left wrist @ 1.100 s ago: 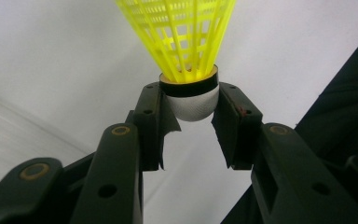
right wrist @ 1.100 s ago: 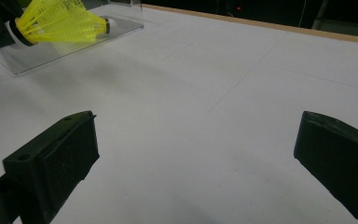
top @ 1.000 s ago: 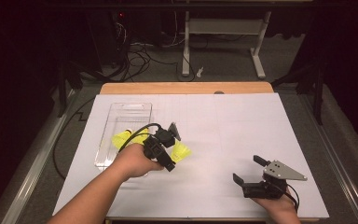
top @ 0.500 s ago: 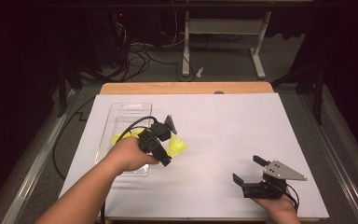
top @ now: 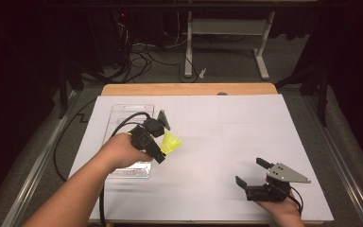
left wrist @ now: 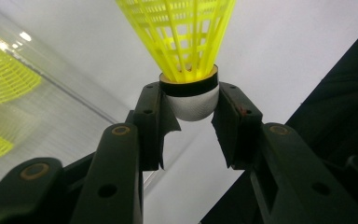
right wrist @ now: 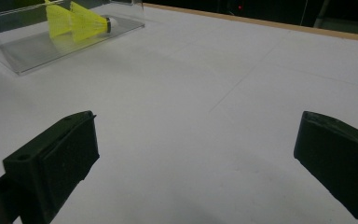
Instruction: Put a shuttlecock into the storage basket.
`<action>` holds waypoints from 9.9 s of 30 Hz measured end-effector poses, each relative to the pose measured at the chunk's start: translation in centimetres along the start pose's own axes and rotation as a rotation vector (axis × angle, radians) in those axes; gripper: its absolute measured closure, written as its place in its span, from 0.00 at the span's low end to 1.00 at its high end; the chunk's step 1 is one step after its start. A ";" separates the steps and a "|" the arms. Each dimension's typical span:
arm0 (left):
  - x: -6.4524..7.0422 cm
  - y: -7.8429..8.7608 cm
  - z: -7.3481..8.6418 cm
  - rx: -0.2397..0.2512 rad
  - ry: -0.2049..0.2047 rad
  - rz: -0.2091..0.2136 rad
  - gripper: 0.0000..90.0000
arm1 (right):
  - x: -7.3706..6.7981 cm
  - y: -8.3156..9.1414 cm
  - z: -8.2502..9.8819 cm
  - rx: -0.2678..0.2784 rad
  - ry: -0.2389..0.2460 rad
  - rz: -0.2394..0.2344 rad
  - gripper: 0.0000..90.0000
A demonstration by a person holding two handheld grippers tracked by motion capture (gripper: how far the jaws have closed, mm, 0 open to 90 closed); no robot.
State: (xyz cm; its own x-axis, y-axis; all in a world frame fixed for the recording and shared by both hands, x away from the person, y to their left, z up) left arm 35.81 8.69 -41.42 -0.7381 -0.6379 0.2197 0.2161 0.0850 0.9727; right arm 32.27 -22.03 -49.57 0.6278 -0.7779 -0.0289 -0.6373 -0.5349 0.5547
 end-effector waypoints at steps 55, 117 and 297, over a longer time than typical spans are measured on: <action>-8.0 -0.8 8.1 -0.015 0.184 0.010 0.72 | 0.0 -0.1 0.0 -0.003 0.003 0.003 0.00; -11.0 -4.4 10.6 -0.084 0.274 0.057 0.72 | 0.1 -0.2 0.1 -0.009 0.000 0.002 0.00; -5.8 -5.7 11.9 0.994 0.094 -0.129 0.00 | 0.2 0.2 -0.5 0.037 -0.034 0.023 0.00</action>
State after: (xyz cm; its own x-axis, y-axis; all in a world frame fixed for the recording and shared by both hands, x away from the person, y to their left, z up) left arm 31.31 21.02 -47.31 -0.6554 -0.7415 0.1435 -0.5251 0.5839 0.6191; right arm 32.47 -22.15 -49.06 0.5975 -0.8006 -0.0446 -0.6682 -0.5279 0.5242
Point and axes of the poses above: each handheld gripper's, and its own axes: y roughly backward along the jaws, z roughly out of its underside, x roughly to its right, the point moved 8 cm from there along -y, roughly forward along the jaws, and after that the axes turned 11 degrees about -x, right-handed, at the moved point
